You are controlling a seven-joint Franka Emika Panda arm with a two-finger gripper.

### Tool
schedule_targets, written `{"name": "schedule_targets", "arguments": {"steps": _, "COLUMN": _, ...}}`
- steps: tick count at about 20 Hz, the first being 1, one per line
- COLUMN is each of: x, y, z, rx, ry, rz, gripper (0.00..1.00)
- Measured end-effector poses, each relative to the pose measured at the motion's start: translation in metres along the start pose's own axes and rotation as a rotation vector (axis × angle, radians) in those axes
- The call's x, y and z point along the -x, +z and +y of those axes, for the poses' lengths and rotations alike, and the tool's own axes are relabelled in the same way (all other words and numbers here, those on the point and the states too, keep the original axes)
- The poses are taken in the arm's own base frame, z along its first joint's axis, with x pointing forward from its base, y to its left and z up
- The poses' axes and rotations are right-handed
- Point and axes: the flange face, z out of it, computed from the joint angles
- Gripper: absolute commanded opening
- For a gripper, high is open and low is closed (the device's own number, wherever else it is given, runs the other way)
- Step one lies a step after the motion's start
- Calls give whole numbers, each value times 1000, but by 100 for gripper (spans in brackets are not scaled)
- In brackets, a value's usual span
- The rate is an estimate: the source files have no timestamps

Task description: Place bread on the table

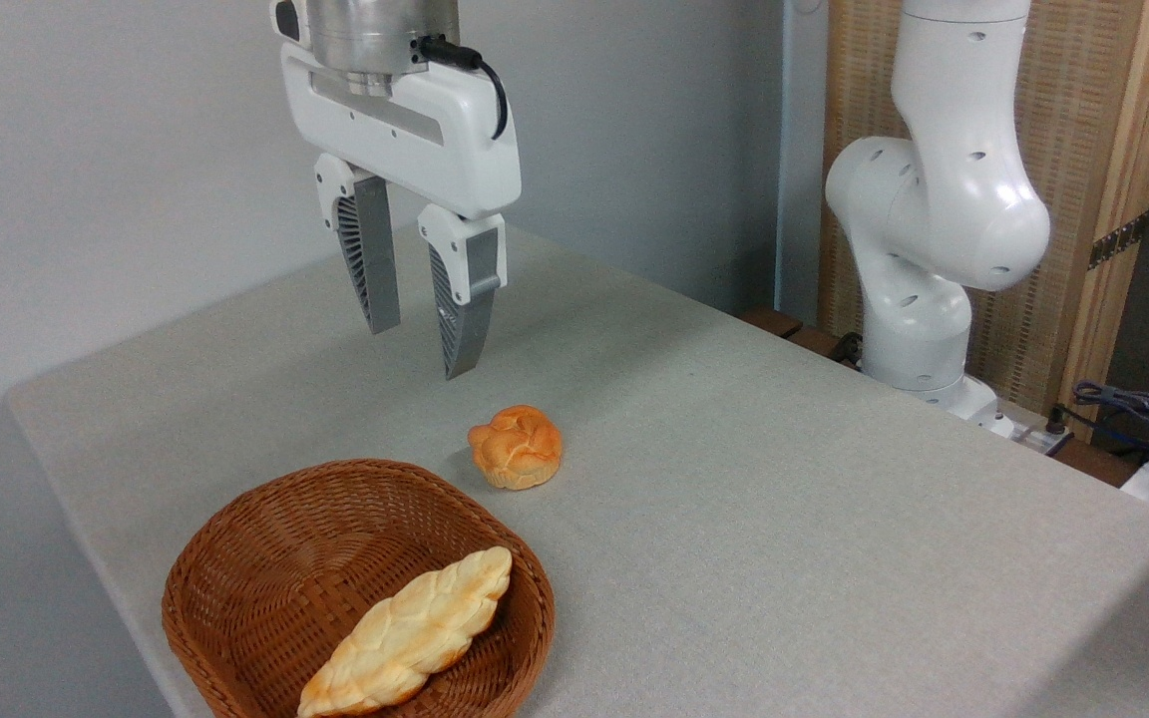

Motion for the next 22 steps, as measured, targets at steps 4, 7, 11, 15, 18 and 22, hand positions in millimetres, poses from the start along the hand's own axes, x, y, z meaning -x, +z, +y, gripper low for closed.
{"name": "schedule_targets", "arguments": {"steps": 4, "x": 0, "y": -2, "z": 3, "rx": -15, "ry": 27, "rz": -87, "gripper": 100}}
{"name": "schedule_targets", "arguments": {"steps": 7, "x": -6, "y": -5, "z": 7, "rx": -11, "ry": 39, "rz": -99, "gripper": 100}}
{"name": "schedule_targets", "arguments": {"steps": 11, "x": -7, "y": -6, "z": 5, "rx": -10, "ry": 37, "rz": -102, "gripper": 100}}
{"name": "schedule_targets", "arguments": {"steps": 15, "x": -5, "y": -5, "z": 6, "rx": -2, "ry": 36, "rz": -114, "gripper": 100}}
{"name": "schedule_targets", "arguments": {"steps": 18, "x": -4, "y": -4, "z": 6, "rx": 7, "ry": 34, "rz": -126, "gripper": 100}}
{"name": "schedule_targets", "arguments": {"steps": 22, "x": -2, "y": -3, "z": 6, "rx": 12, "ry": 32, "rz": -134, "gripper": 100}}
